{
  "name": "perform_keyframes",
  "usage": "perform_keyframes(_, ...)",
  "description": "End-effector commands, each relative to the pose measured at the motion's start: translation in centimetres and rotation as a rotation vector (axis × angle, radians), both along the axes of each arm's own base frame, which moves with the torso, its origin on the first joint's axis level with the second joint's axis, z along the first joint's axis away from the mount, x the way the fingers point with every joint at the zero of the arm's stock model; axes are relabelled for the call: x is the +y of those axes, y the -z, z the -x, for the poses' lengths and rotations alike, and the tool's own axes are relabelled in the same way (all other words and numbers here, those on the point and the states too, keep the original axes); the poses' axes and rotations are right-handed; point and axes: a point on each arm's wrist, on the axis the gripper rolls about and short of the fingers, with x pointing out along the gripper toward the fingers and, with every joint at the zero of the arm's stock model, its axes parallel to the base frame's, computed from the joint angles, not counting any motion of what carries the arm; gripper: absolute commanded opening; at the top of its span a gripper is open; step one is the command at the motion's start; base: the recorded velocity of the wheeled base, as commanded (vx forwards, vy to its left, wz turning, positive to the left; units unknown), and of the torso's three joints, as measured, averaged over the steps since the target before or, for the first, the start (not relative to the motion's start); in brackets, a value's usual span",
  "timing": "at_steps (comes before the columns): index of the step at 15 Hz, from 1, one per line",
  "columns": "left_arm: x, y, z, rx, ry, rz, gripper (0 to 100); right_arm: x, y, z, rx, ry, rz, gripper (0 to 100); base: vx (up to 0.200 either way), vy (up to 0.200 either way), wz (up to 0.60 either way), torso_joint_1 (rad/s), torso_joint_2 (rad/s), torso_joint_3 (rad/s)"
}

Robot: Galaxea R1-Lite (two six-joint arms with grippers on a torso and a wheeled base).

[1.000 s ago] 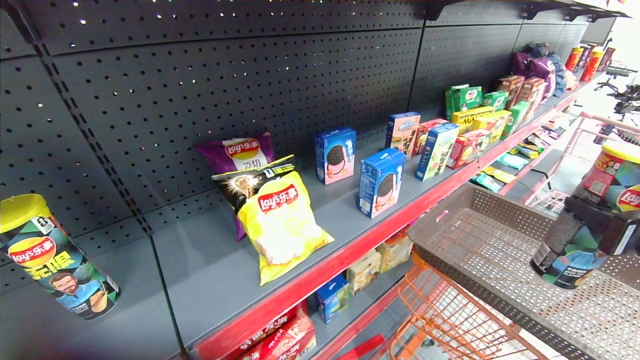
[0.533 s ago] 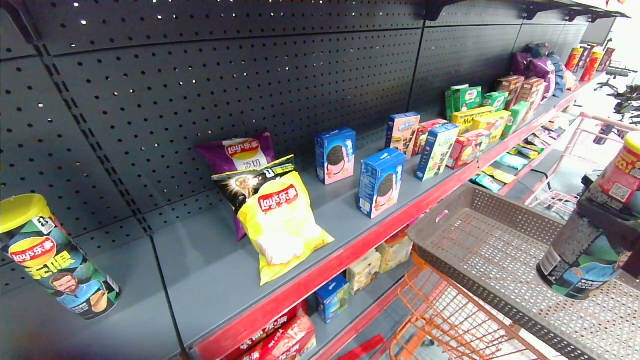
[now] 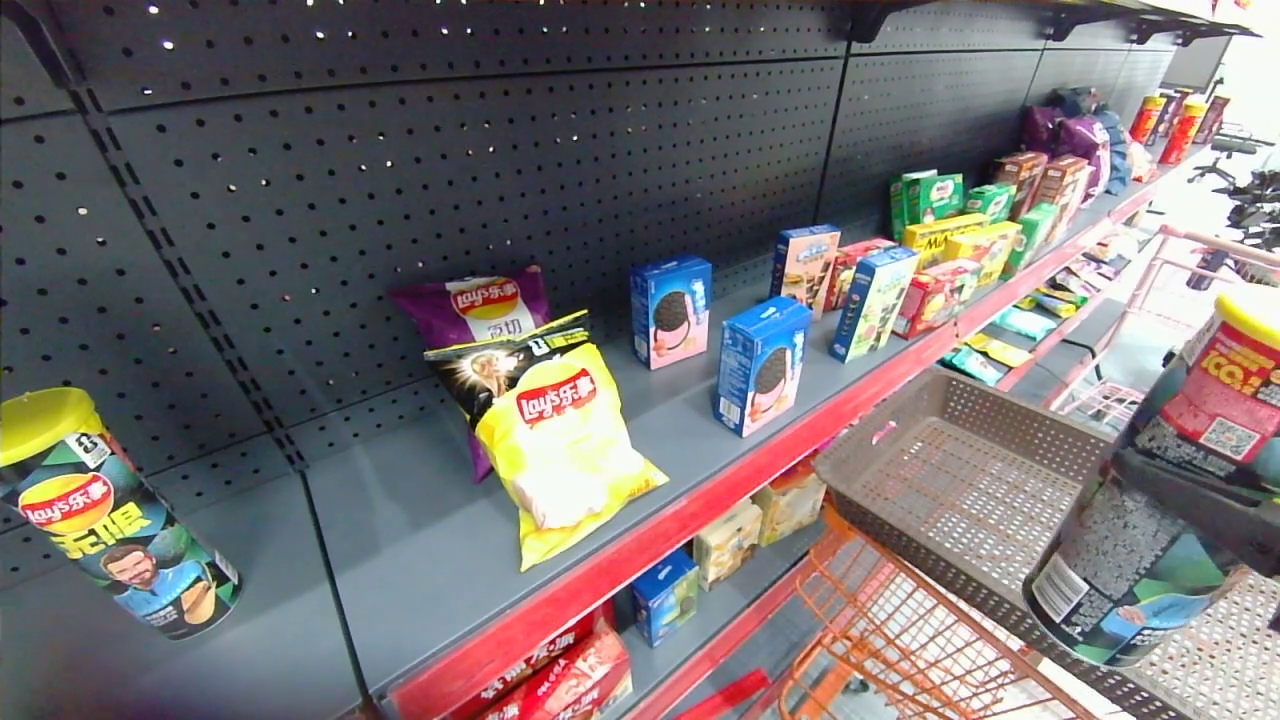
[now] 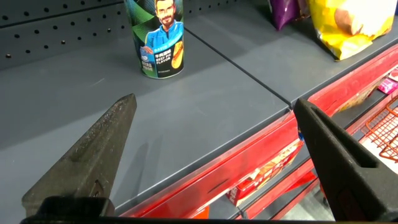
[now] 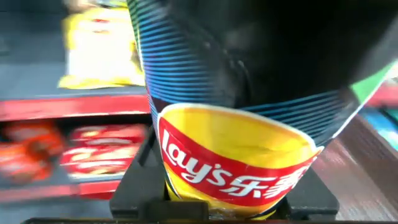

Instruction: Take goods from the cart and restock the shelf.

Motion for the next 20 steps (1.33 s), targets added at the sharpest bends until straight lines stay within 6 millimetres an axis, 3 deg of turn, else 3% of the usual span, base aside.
perform_keyframes(1, 0.0, 0.0, 0.0, -0.001, -0.001, 0.0, 100, -0.2, -0.4, 0.1, -0.023, -0.065, -0.004, 0, 0.0, 0.0, 0.0, 0.0, 0.0, 0.0)
perform_keyframes(4, 0.0, 0.0, 0.0, -0.001, -0.001, 0.0, 100, -0.1, -0.4, -0.5, -0.008, -0.142, 0.006, 0, 0.0, 0.0, 0.0, 0.0, 0.0, 0.0)
perform_keyframes(7, 0.0, 0.0, 0.0, -0.001, -0.001, 0.0, 100, 0.2, -0.2, -0.9, 0.014, -0.324, 0.013, 0, 0.0, 0.0, 0.0, 0.0, 0.0, 0.0)
perform_keyframes(20, 0.0, 0.0, 0.0, -0.001, -0.001, 0.0, 100, -1.0, 1.2, -3.1, -0.005, -0.209, 0.157, 0, 0.0, 0.0, 0.05, 0.0, 0.0, 0.0)
